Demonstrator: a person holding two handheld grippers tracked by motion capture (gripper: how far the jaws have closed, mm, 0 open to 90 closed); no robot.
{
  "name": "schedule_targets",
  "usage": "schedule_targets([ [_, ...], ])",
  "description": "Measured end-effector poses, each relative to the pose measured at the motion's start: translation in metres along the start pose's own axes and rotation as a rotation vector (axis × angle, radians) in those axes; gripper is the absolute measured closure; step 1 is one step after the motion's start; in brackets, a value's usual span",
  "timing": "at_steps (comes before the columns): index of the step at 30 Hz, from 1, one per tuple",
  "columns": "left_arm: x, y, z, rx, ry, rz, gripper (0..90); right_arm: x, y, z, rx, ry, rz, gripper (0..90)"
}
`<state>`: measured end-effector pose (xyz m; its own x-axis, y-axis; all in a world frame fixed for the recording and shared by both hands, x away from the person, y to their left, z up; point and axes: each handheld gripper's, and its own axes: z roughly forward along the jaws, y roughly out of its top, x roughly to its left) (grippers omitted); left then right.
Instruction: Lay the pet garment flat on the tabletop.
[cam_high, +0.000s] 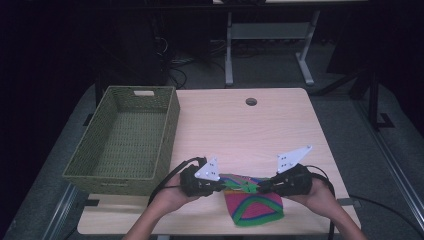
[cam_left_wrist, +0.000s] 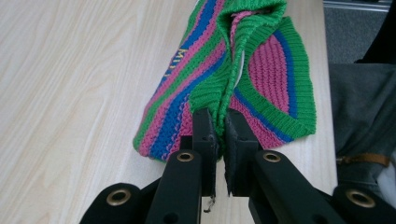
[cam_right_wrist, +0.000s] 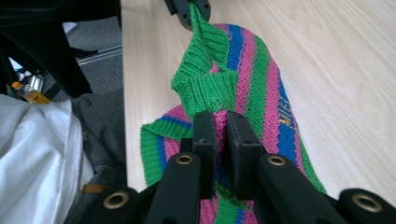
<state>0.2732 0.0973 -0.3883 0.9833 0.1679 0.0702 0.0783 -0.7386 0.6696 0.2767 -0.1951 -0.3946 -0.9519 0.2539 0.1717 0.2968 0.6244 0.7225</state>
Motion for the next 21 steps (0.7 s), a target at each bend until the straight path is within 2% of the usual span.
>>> schedule_targets([
  [2, -0.001, 0.001, -0.003, -0.007, -0.004, -0.005, 84.2, 0.002, 0.001, -0.001, -0.002, 0.004, 0.004, 82.8],
  [6, 0.004, 0.006, -0.006, 0.009, 0.007, 0.009, 84.2, 0.000, 0.005, -0.004, -0.005, -0.009, -0.007, 82.8],
  [13, 0.026, 0.019, -0.008, 0.002, 0.018, -0.025, 84.2, -0.011, 0.016, -0.010, -0.011, -0.038, 0.007, 82.7],
  [16, 0.036, 0.024, -0.006, 0.010, 0.023, -0.032, 84.2, -0.019, 0.020, -0.013, -0.009, -0.056, 0.004, 82.7],
  [21, 0.050, 0.030, 0.001, 0.016, 0.033, -0.053, 84.2, -0.031, 0.025, -0.015, -0.005, -0.084, 0.027, 82.7],
])
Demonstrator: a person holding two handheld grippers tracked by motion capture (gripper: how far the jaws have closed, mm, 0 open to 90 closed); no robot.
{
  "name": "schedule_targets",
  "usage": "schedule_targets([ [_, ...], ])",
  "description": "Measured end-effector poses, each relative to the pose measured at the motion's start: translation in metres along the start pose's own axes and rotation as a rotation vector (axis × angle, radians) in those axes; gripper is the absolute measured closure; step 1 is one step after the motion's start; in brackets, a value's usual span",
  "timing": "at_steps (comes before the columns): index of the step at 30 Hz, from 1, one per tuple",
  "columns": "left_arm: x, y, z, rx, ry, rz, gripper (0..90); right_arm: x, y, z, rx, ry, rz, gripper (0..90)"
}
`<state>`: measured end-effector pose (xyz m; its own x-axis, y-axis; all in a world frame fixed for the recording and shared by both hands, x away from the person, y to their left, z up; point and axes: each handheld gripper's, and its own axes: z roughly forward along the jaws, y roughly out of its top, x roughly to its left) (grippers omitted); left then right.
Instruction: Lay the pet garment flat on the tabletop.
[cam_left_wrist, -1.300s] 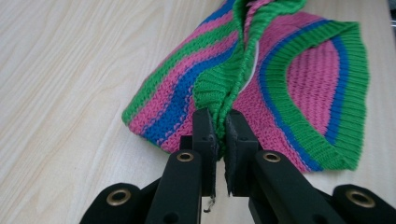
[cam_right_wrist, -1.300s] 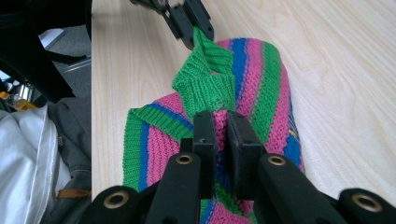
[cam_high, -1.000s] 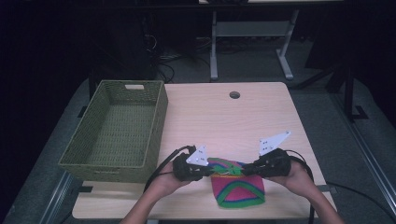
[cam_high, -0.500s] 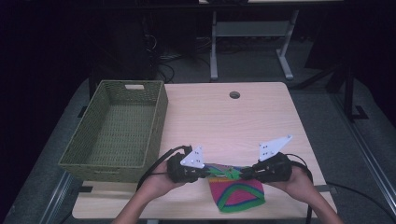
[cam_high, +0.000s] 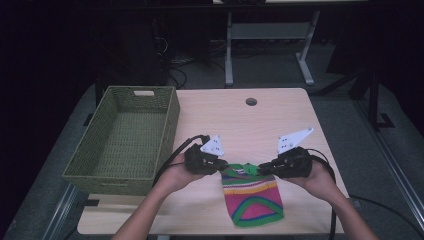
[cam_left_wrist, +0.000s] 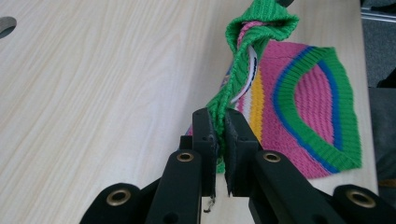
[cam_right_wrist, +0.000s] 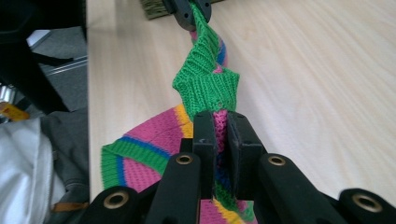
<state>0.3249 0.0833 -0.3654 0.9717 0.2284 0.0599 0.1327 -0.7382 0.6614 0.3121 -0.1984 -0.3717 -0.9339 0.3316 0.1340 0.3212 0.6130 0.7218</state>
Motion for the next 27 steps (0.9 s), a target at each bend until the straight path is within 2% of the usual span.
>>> schedule_targets([
  [7, 0.017, 0.005, 0.015, 0.002, 0.015, -0.040, 83.8, -0.022, 0.002, 0.001, 0.004, -0.043, 0.047, 82.6],
  [13, 0.031, 0.006, 0.031, 0.026, 0.025, -0.077, 83.9, -0.038, -0.001, 0.009, 0.019, -0.068, 0.082, 82.5],
  [17, 0.038, 0.006, 0.039, 0.030, 0.029, -0.094, 83.9, -0.046, -0.003, 0.013, 0.032, -0.085, 0.096, 82.2],
  [19, 0.044, 0.004, 0.045, 0.022, 0.035, -0.144, 83.8, -0.051, -0.004, 0.015, 0.040, -0.097, 0.111, 82.2],
  [27, 0.053, 0.006, 0.062, 0.008, 0.067, -0.178, 83.6, -0.061, -0.007, 0.022, 0.067, -0.133, 0.130, 81.9],
])
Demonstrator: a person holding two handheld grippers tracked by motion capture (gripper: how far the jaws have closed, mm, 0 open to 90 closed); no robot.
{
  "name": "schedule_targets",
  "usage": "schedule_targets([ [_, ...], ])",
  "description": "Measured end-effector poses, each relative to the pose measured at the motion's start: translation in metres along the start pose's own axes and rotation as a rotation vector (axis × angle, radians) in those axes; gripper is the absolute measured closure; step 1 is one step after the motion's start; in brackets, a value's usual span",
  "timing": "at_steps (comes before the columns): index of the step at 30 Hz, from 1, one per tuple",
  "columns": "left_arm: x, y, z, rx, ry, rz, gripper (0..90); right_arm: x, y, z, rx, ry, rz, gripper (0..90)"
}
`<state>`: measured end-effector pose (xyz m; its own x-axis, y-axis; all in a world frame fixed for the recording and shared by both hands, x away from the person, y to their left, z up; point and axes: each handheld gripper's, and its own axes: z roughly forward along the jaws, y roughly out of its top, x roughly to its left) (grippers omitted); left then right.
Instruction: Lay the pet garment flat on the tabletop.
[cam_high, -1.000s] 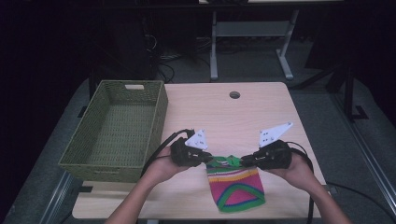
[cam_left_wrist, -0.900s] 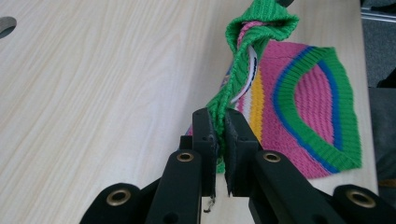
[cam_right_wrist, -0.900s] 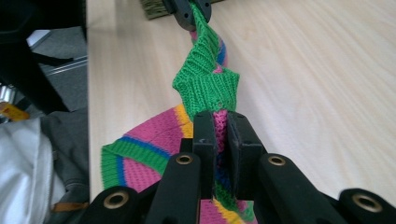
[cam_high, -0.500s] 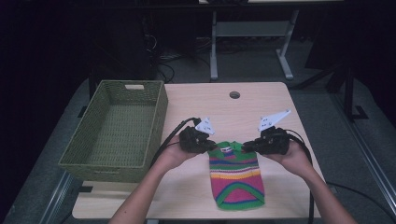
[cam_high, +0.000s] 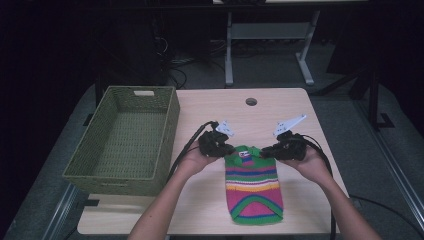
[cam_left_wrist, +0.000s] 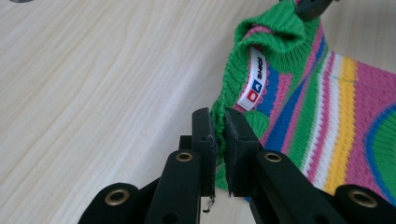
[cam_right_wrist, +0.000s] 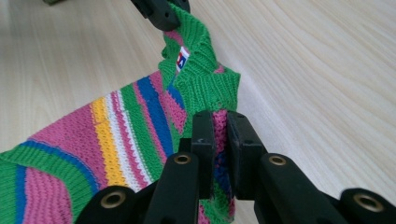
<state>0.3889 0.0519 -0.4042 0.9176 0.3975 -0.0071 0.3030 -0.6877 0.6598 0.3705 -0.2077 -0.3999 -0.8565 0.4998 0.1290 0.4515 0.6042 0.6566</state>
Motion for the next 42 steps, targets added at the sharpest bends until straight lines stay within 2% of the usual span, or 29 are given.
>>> schedule_targets([
  [6, 0.006, 0.002, 0.013, 0.014, 0.007, -0.023, 83.6, -0.009, -0.004, 0.004, 0.007, -0.018, 0.022, 81.8],
  [13, 0.008, 0.008, 0.022, 0.031, 0.015, -0.026, 82.9, -0.016, -0.007, 0.006, 0.010, -0.028, 0.050, 81.1],
  [15, 0.009, 0.009, 0.024, 0.026, 0.013, -0.041, 82.1, -0.017, -0.007, 0.008, 0.012, -0.030, 0.056, 80.5],
  [18, 0.010, 0.009, 0.026, 0.032, 0.014, -0.036, 81.6, -0.019, -0.008, 0.009, 0.014, -0.032, 0.059, 80.5],
  [20, 0.010, 0.010, 0.028, 0.033, 0.010, -0.049, 81.6, -0.021, -0.009, 0.009, 0.011, -0.030, 0.070, 80.2],
  [25, 0.012, 0.011, 0.027, 0.032, 0.019, -0.035, 81.4, -0.023, -0.009, 0.010, 0.009, -0.029, 0.080, 79.4],
  [29, 0.013, 0.012, 0.025, 0.026, 0.031, -0.042, 75.3, -0.025, -0.009, 0.010, 0.000, -0.041, 0.097, 73.5],
  [33, 0.013, 0.011, 0.023, 0.026, 0.029, -0.055, 69.7, -0.030, -0.009, 0.008, -0.003, -0.058, 0.113, 66.9],
  [38, 0.011, 0.008, 0.018, 0.012, 0.013, -0.070, 64.9, -0.030, -0.009, 0.005, 0.002, -0.063, 0.123, 64.1],
  [42, 0.003, 0.004, 0.016, 0.015, 0.000, -0.053, 62.7, -0.027, -0.011, 0.004, 0.015, -0.056, 0.115, 61.5],
])
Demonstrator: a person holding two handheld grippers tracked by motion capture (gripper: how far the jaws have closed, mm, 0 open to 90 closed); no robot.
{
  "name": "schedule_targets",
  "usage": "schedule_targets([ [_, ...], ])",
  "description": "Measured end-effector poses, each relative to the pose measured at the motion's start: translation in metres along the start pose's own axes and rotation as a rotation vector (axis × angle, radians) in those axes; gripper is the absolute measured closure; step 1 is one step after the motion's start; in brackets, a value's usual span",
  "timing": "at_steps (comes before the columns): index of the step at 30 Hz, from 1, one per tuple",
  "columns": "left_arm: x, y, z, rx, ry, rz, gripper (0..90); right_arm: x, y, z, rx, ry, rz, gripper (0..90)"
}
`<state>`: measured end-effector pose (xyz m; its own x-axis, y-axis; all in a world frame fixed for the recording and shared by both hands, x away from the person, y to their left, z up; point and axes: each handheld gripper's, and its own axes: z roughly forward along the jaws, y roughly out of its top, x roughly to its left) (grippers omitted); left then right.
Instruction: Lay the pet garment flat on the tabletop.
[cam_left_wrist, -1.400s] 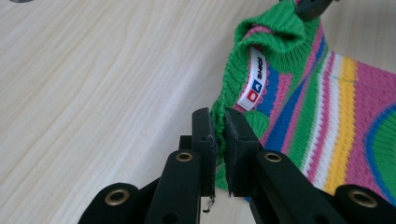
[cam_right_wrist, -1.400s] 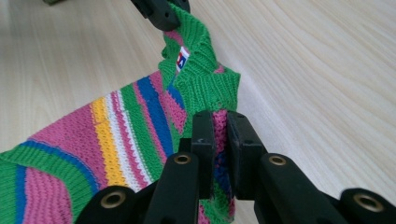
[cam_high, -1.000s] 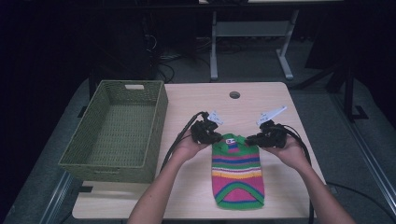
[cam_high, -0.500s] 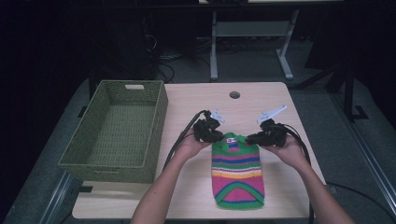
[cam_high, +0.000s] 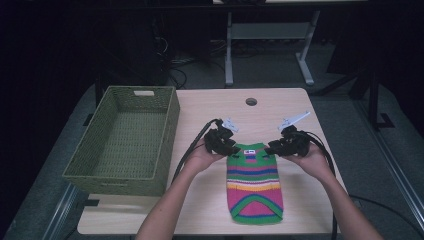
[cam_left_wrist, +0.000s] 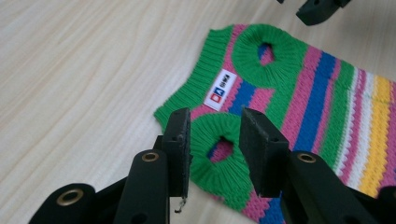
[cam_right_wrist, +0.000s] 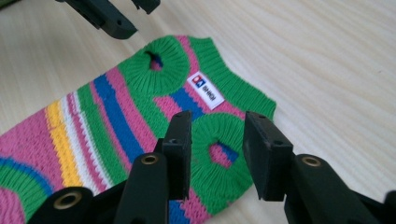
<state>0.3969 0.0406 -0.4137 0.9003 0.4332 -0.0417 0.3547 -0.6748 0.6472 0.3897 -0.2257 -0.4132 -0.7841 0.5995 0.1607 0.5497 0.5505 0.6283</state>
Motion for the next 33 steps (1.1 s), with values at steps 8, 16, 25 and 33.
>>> schedule_targets([
  [8, -0.016, -0.014, -0.006, 0.013, -0.028, 0.044, 61.2, 0.013, -0.016, -0.008, 0.015, 0.014, -0.048, 58.7],
  [16, -0.029, -0.026, -0.012, 0.004, -0.047, 0.062, 60.3, 0.026, -0.031, -0.014, 0.023, 0.024, -0.068, 59.9],
  [25, -0.044, -0.034, -0.023, -0.018, -0.053, 0.074, 54.6, 0.043, -0.040, -0.019, 0.018, 0.034, -0.101, 58.7],
  [33, -0.055, -0.040, -0.029, -0.025, -0.062, 0.082, 52.4, 0.054, -0.047, -0.020, 0.034, 0.036, -0.122, 62.3],
])
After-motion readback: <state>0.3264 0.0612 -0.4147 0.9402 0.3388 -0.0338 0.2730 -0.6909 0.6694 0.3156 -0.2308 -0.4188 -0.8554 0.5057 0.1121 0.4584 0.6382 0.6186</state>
